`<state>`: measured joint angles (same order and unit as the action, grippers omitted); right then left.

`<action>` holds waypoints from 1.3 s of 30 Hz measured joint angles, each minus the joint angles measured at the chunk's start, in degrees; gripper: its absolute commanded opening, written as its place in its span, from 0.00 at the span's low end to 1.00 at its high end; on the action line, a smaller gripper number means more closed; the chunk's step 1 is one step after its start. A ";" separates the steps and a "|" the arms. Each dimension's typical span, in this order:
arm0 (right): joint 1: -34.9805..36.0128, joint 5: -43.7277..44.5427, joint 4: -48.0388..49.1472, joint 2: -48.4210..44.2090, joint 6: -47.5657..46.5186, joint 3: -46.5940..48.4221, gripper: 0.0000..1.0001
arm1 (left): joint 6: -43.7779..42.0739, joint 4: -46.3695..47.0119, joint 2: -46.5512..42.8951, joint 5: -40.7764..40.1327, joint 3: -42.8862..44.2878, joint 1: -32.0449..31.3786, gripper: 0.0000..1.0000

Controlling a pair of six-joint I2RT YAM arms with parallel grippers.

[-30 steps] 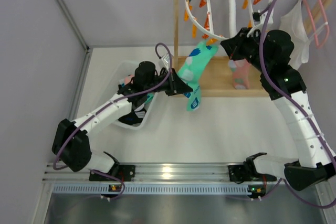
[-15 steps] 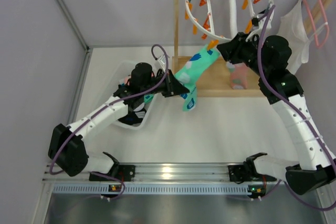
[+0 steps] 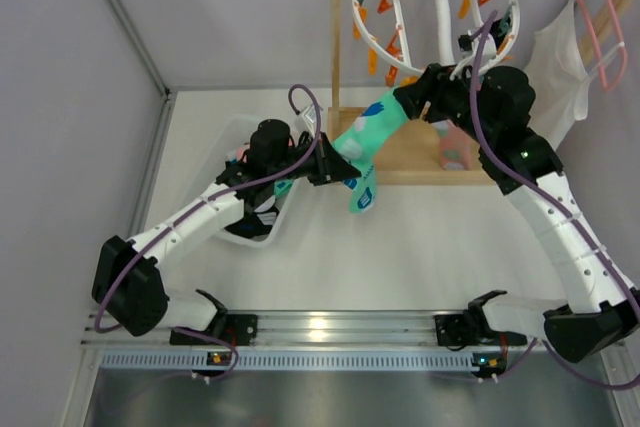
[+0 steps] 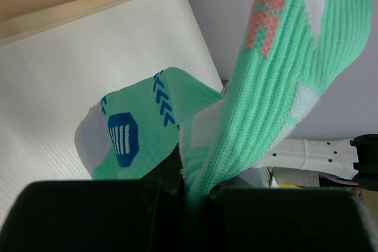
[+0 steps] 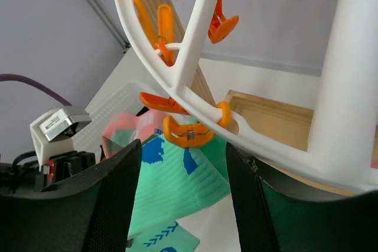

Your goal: Remove the socks clipped to the hanger

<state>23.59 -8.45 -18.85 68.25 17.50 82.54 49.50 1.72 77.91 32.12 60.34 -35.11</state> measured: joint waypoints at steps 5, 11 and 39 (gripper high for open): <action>0.04 0.83 0.28 2.75 -0.63 0.92 0.57 | 0.07 0.00 -0.02 0.00 0.00 0.00 0.00; 0.98 1.64 3.34 4.61 -0.76 1.09 0.55 | 0.13 0.00 -0.02 0.02 0.00 0.00 0.00; 6.78 11.30 9.27 -4.46 -0.15 -4.13 0.73 | -6.12 -0.15 -0.87 1.68 3.45 -7.19 0.00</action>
<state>30.37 2.85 -9.58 63.79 17.34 78.41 43.38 1.56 77.03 33.80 63.79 -42.30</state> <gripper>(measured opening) 0.731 0.055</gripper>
